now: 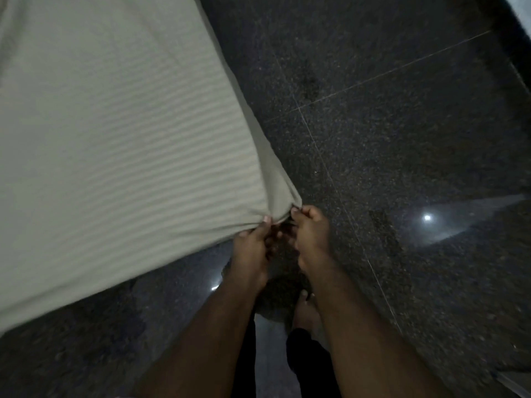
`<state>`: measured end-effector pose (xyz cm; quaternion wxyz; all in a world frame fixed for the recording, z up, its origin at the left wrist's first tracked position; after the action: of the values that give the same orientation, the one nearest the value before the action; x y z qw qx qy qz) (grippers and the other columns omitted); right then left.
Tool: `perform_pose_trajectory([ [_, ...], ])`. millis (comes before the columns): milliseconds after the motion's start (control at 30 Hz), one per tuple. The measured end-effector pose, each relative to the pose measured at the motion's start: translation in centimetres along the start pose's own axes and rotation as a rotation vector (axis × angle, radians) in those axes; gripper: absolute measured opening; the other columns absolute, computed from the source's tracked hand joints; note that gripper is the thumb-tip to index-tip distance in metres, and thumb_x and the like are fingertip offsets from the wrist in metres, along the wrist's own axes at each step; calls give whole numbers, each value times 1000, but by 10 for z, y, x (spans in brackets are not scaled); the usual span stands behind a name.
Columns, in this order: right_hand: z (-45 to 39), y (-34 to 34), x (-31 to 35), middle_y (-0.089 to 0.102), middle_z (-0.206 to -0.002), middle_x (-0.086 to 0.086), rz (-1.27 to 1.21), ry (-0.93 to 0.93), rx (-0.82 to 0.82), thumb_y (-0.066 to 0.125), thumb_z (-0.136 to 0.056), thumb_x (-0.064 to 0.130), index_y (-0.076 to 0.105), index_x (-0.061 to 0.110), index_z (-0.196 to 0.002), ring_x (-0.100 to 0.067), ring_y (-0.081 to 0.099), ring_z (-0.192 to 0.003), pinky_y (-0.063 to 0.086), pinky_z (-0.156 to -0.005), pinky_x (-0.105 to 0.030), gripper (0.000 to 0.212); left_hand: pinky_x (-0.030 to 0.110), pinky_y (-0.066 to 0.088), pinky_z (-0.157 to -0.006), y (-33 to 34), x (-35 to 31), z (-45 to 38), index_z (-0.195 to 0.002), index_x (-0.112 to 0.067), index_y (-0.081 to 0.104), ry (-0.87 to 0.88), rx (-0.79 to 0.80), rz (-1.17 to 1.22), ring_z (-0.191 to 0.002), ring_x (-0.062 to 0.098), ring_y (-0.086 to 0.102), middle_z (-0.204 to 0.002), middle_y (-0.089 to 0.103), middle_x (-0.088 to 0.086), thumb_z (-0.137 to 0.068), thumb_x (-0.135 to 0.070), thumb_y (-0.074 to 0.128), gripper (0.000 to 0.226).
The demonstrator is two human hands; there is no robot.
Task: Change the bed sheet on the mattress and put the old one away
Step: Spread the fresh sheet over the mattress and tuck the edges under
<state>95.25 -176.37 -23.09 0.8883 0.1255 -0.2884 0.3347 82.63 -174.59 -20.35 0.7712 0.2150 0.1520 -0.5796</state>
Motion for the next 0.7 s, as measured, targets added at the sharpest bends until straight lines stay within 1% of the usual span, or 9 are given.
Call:
perform_pose_trajectory([
  [67,15,8,35,66,-84,-6,69,-279,16,61,-97,17,59,23,-86,-18,66,-78,59,-71,-41,13,31,55,-61,5,-33,12,-96,0,73,189,-1,-28,-76,29,71,-88,75,18,-95,-20,67,22],
  [133,27,18,77,64,-84,5,277,-556,5,61,-96,19,59,23,-91,-1,60,-76,53,-77,-27,7,33,53,-64,11,-59,15,-96,-4,72,266,-5,-58,-76,26,70,-91,75,13,-96,-23,66,20],
  [200,25,30,104,66,-89,-2,548,-711,-9,59,-96,16,62,15,-95,-12,62,-81,49,-78,-31,3,25,45,-54,11,-73,14,-89,-11,69,251,-10,-209,-65,16,61,-88,71,10,-98,-25,64,17],
  [300,-3,41,98,67,-97,-17,1036,-701,-8,55,-94,17,63,6,-92,-34,61,-91,43,-76,-39,13,26,47,-60,-9,-82,10,-81,-15,70,421,-97,-815,-65,13,60,-81,72,2,-94,-30,68,20],
  [367,-18,41,87,68,-98,-18,1149,-613,22,54,-95,21,63,6,-91,-35,62,-94,40,-75,-37,18,30,50,-72,-17,-82,14,-92,-20,73,675,-137,-1207,-79,15,66,-86,73,-3,-91,-33,64,16],
  [467,-25,46,84,67,-104,-15,1187,-522,64,52,-95,26,61,12,-93,-34,62,-100,45,-78,-36,16,38,52,-86,-13,-73,16,-115,-17,70,916,-118,-1529,-100,26,64,-108,71,3,-93,-36,58,31],
  [533,-19,54,91,67,-106,-10,1233,-625,52,54,-93,24,62,17,-94,-33,62,-100,49,-82,-38,11,41,52,-84,-9,-74,15,-118,-15,66,933,-145,-1608,-100,31,63,-108,70,7,-95,-43,48,40],
  [600,-8,63,91,68,-110,-10,1326,-734,101,51,-93,25,66,20,-105,-34,61,-105,49,-86,-39,20,42,52,-81,-4,-76,12,-113,-15,64,860,-177,-1674,-99,34,63,-105,70,10,-95,-54,37,51],
  [700,-7,82,67,60,-127,-14,1785,-726,386,41,-102,27,61,12,-121,-35,57,-117,46,-96,-45,32,42,50,-86,6,-76,-5,-117,-14,59,602,-141,-1779,-104,37,62,-112,67,14,-100,-61,28,59],
])
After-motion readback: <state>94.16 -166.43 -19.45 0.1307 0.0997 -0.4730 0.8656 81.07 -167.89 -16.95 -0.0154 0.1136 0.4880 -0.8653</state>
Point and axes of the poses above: each hand's wrist, its own z-axis away from the middle knuckle, its own y-axis out of the palm, x = y × z, the point moved 8 cm from there along -z, towards the middle knuckle
